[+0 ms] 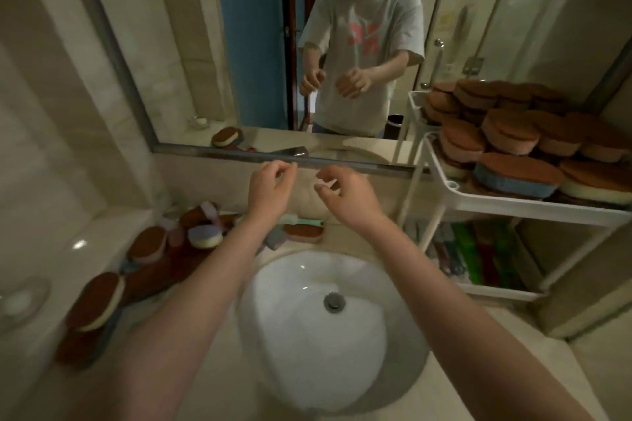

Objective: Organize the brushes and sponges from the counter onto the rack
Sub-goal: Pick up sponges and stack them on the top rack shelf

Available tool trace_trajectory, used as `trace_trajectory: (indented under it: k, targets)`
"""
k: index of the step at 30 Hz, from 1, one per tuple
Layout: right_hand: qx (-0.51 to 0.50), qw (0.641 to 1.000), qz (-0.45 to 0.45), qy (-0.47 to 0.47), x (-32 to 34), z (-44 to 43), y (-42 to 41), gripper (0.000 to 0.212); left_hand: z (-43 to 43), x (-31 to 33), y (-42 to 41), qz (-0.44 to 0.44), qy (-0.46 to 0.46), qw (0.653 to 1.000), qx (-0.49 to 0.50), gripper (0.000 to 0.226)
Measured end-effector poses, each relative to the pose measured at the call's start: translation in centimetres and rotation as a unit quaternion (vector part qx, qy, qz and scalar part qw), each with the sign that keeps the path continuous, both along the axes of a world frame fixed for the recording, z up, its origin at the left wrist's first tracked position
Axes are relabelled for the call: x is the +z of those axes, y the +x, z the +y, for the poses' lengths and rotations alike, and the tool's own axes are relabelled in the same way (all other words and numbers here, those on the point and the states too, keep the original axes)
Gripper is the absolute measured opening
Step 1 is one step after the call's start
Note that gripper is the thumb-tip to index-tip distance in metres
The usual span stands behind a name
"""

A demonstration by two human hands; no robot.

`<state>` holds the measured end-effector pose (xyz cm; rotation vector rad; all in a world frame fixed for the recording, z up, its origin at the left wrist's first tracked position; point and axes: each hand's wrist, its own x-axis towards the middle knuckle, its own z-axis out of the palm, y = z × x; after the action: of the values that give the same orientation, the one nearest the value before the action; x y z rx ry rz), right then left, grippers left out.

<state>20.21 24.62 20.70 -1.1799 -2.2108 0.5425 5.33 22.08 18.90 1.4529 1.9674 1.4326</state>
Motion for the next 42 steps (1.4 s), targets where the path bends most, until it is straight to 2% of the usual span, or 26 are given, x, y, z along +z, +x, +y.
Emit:
trace_trajectory:
  k: [9, 18, 23, 29, 36, 42]
  targets:
    - [0.052, 0.992, -0.033, -0.107, -6.6, -3.2, -14.8, 0.028, -6.5, -5.9, -17.0, 0.000, -0.097, 0.991, 0.091, 0.024]
    - [0.044, 0.973, -0.068, -0.216, -12.6, -3.4, -24.0, 0.028, -12.7, -10.7, -27.7, -0.009, -0.179, 0.965, 0.190, 0.029]
    - [0.009, 0.956, -0.067, -0.286, -16.5, -1.9, -26.6, 0.065, -15.0, -13.5, -30.3, -0.005, -0.262, 0.941, 0.215, 0.043]
    - [-0.072, 0.940, -0.039, -0.332, -19.2, -0.8, -29.1, 0.091, -16.1, -16.3, -31.7, 0.048, -0.359, 0.907, 0.213, 0.057]
    - [-0.089, 0.947, -0.034, -0.308, -21.6, 0.1, -29.9, 0.080, -16.2, -18.4, -32.1, 0.107, -0.422, 0.877, 0.203, 0.062]
    - [-0.080, 0.950, -0.014, -0.302, -22.2, 0.1, -30.0, 0.074, -16.0, -19.1, -32.1, 0.133, -0.417, 0.873, 0.217, 0.067]
